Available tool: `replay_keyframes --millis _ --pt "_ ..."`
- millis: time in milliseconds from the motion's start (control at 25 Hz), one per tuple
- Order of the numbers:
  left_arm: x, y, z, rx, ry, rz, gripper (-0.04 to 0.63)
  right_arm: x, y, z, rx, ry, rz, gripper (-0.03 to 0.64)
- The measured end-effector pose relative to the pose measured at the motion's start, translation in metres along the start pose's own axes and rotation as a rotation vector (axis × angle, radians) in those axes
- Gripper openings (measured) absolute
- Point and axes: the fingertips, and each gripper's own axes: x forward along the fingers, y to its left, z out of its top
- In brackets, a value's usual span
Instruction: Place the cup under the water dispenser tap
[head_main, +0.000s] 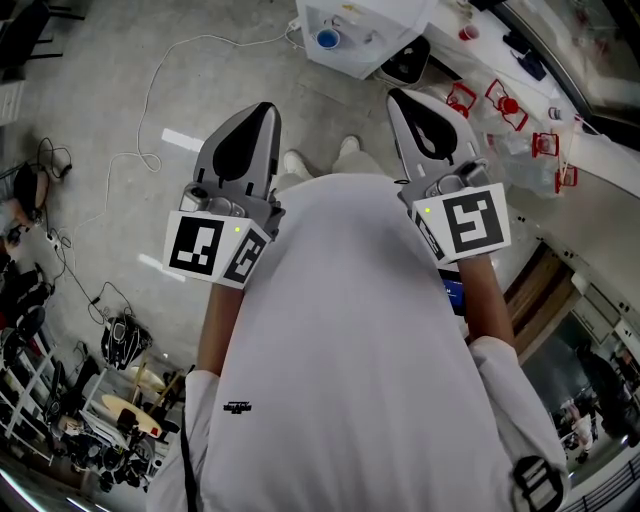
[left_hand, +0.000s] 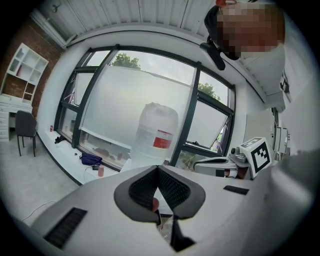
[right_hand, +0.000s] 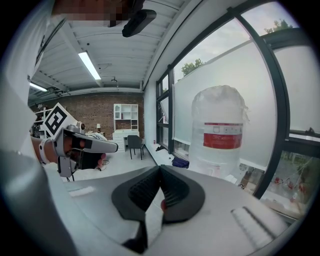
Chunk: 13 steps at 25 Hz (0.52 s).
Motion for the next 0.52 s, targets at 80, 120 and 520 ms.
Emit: replay_keyframes --millis 80,120,520 --pt "0.0007 -0.0003 0.0000 -0.001 0.000 -0.001 0.008 0.0005 -0.0005 -0.0005 0.000 0.002 0.001 0.009" --pt "0.0012 -0.0002 -0.0001 -0.001 0.000 -0.001 0.007 0.0010 -0.0008 -0.0006 0.000 0.002 0.001 0.009" --pt "0.0042 0.0029 0.0004 -0.003 0.000 0.005 0.006 0.0042 -0.0054 -0.0014 -0.002 0.003 0.002 0.009"
